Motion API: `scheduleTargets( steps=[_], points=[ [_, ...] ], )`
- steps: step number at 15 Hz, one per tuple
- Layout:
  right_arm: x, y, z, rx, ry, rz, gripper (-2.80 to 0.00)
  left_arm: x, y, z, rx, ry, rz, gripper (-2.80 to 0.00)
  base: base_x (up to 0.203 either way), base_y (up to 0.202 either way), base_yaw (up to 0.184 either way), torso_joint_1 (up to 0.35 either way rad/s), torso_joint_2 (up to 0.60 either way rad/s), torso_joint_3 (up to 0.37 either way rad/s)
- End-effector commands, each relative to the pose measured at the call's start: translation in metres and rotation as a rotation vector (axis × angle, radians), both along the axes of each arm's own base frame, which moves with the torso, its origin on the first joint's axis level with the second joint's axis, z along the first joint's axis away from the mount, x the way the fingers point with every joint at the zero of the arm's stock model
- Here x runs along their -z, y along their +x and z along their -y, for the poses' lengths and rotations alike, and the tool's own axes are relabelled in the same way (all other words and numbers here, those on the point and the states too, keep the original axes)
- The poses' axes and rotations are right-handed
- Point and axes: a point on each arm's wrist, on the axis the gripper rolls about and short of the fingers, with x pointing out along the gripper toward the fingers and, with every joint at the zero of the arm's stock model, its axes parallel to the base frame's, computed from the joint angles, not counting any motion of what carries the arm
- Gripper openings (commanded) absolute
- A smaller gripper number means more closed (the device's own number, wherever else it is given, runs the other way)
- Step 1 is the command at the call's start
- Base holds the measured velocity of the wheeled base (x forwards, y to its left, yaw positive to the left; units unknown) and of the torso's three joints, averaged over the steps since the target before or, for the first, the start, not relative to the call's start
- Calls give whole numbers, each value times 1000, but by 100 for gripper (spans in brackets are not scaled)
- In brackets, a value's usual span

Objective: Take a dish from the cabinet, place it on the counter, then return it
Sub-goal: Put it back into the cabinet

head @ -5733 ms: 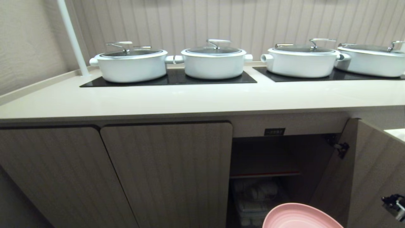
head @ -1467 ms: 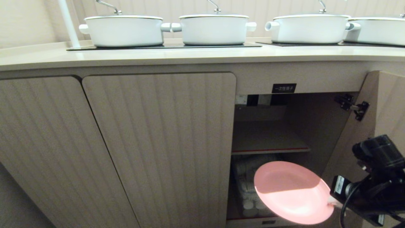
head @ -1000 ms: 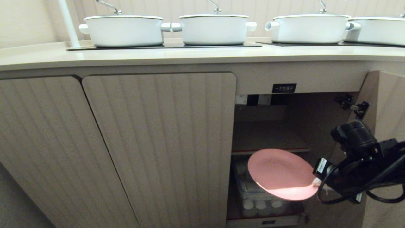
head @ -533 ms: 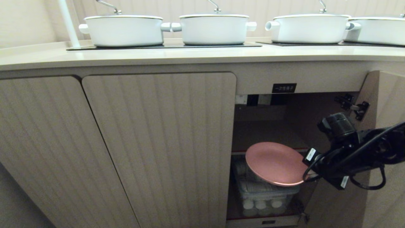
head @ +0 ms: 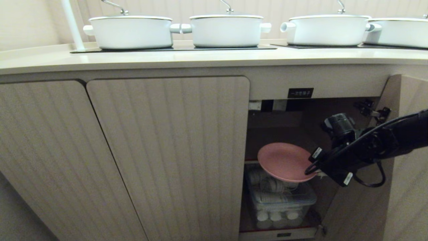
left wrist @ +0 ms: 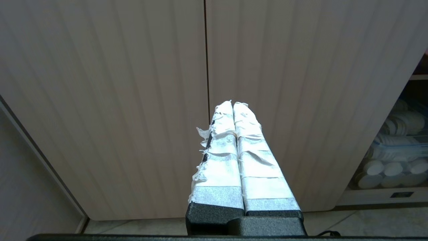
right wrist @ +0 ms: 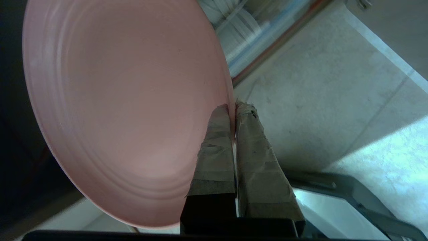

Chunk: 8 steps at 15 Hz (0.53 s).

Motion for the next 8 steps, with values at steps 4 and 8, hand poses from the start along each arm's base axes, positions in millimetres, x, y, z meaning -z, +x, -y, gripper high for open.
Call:
scheduleTargets(
  steps=[4, 8],
  points=[
    [16, 26, -4, 43, -5, -11, -280, 0, 0, 0, 1, -1, 1, -280, 0, 0, 0, 0, 0, 0],
    [18, 43, -4, 73, -4, 11, -280, 0, 0, 0, 0, 1, 1, -280, 0, 0, 0, 0, 0, 0]
  ],
)
